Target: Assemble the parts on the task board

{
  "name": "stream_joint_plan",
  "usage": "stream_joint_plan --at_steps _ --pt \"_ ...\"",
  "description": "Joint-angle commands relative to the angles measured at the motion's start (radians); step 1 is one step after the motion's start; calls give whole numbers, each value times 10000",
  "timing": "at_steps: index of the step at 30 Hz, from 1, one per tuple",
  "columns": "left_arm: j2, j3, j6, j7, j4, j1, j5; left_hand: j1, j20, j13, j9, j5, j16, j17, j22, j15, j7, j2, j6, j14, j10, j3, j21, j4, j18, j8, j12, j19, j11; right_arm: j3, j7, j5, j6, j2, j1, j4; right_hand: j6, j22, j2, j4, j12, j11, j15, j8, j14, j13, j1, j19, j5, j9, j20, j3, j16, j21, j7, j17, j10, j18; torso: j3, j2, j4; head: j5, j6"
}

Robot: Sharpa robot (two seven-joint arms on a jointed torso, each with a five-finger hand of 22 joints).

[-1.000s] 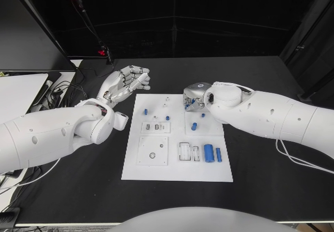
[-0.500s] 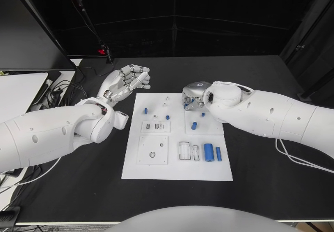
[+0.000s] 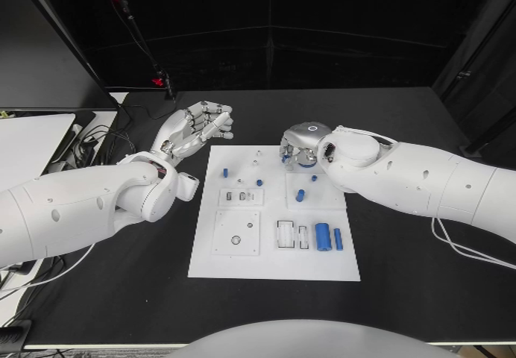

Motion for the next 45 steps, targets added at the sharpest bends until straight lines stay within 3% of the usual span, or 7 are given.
stream_joint_plan --at_steps 1,6,14,22,26,37,45 --pt "14 6 124 988 -7 17 -51 -23 5 -1 0 45 4 -5 -9 23 1341 97 74 -65 13 49 -20 4 -114 -52 2 -9 5 10 424 -4 -1192 -75 20 126 88 806 -5 14 -52 25 -20 39 625 8 69 43 -40 -9 -31 73 -22 -6 -15 171 89 -76 1 9 4 26 36" --pt "31 6 143 990 -19 17 -51 -23 5 -1 0 45 4 -5 -9 23 1341 97 74 -65 13 49 -20 4 -114 -52 2 -9 5 21 584 -4 -1616 -248 23 385 105 838 -26 27 -97 38 -16 33 626 8 64 65 -41 -12 -22 77 -21 11 2 174 114 -85 -7 23 5 80 125" --pt "154 6 209 1001 -113 15 -51 -5 5 -1 -1 57 7 -5 -9 22 1341 114 76 -69 21 44 -16 1 -113 -65 8 -3 4 294 826 -4 -2004 -265 28 490 122 860 -55 41 -171 59 -4 16 629 6 52 79 -40 -19 -6 82 -14 22 27 192 143 -91 -14 98 19 175 387" --pt "262 6 288 1024 -233 9 -51 18 5 -3 -2 72 9 -5 -10 22 1341 132 71 -75 17 41 -14 -1 -113 -80 8 0 4 376 967 -10 -2016 -58 41 262 118 891 -75 40 -240 77 8 -9 634 6 62 99 -40 -30 11 98 -3 39 49 224 163 -99 -25 255 125 204 730" --pt "296 6 307 1035 -283 6 -51 20 5 -3 -3 73 9 -5 -10 22 1341 134 71 -76 17 41 -14 -1 -113 -82 8 0 4 399 965 -35 -1879 72 49 122 116 890 -82 43 -265 82 13 -19 636 6 60 98 -40 -33 17 101 1 38 54 235 168 -99 -37 322 203 190 816" --pt "287 7 318 1062 -289 6 -52 37 6 -5 -3 84 9 -6 -12 23 1342 148 66 -82 11 38 -14 -2 -114 -94 7 0 5 425 983 -108 -1299 606 60 -514 114 895 -87 51 -315 91 20 -37 638 5 49 100 -40 -40 28 108 6 40 56 248 172 -100 -79 408 286 181 818" --pt "308 7 352 1061 -292 7 -52 72 6 -7 -4 124 12 -6 -15 25 1345 175 59 -97 -2 25 -15 -3 -117 -120 5 -3 7 427 916 -338 -1127 952 60 -958 102 895 -79 47 -387 92 25 -65 642 5 53 97 -40 -50 39 132 17 37 51 278 172 -99 -80 381 273 227 764"
